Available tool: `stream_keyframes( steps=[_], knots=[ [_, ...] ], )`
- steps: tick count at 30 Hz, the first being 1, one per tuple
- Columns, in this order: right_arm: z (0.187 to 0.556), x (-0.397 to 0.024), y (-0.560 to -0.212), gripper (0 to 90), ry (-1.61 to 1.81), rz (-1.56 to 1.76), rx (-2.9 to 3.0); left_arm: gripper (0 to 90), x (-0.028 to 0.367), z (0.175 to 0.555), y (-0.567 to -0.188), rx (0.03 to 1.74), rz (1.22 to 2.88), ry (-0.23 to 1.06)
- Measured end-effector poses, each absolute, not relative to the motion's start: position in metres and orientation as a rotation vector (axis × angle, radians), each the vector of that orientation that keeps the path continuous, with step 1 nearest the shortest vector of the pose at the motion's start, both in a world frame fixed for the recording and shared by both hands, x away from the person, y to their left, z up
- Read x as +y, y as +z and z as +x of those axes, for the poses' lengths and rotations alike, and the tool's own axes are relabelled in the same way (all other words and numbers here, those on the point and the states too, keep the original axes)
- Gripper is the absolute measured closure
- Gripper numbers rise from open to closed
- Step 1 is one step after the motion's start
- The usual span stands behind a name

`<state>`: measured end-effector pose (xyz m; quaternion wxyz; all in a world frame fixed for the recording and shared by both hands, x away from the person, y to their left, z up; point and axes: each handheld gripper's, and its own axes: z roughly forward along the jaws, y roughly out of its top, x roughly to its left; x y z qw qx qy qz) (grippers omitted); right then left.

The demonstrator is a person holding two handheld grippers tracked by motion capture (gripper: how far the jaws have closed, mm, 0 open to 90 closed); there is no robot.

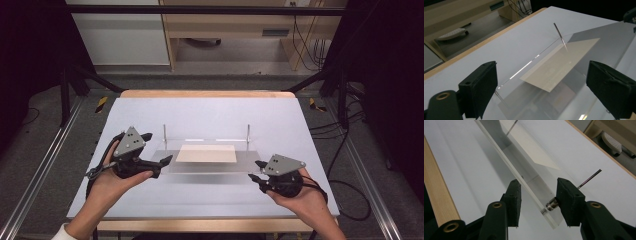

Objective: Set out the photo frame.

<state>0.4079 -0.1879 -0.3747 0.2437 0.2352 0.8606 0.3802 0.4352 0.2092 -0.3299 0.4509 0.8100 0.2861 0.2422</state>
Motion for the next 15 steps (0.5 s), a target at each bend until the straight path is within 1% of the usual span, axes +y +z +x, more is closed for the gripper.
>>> stream_keyframes(
  steps=[2,3,4,5,7,8,12,15],
  knots=[
    [0.409,-0.188,-0.373,56.1,1.045,0.646,2.352,11.6,0.211,0.431,-0.328,0.690,2.012,0.609],
    [0.411,-0.189,-0.372,56.2,1.052,0.653,2.354,14.5,0.212,0.430,-0.327,0.679,2.023,0.615],
    [0.412,-0.189,-0.370,56.2,1.056,0.656,2.355,14.5,0.212,0.428,-0.326,0.673,2.032,0.621],
    [0.415,-0.189,-0.367,56.3,1.065,0.665,2.359,18.1,0.213,0.426,-0.326,0.669,2.031,0.620],
    [0.416,-0.190,-0.366,56.2,1.066,0.669,2.361,19.2,0.213,0.423,-0.325,0.645,2.048,0.635],
    [0.419,-0.190,-0.363,56.2,1.073,0.677,2.362,20.6,0.213,0.422,-0.325,0.630,2.051,0.668],
    [0.420,-0.190,-0.361,56.2,1.075,0.681,2.358,21.9,0.211,0.415,-0.327,0.571,2.112,0.699],
    [0.422,-0.190,-0.359,56.3,1.077,0.684,2.363,25.9,0.209,0.408,-0.332,0.512,2.164,0.733]
  ],
)
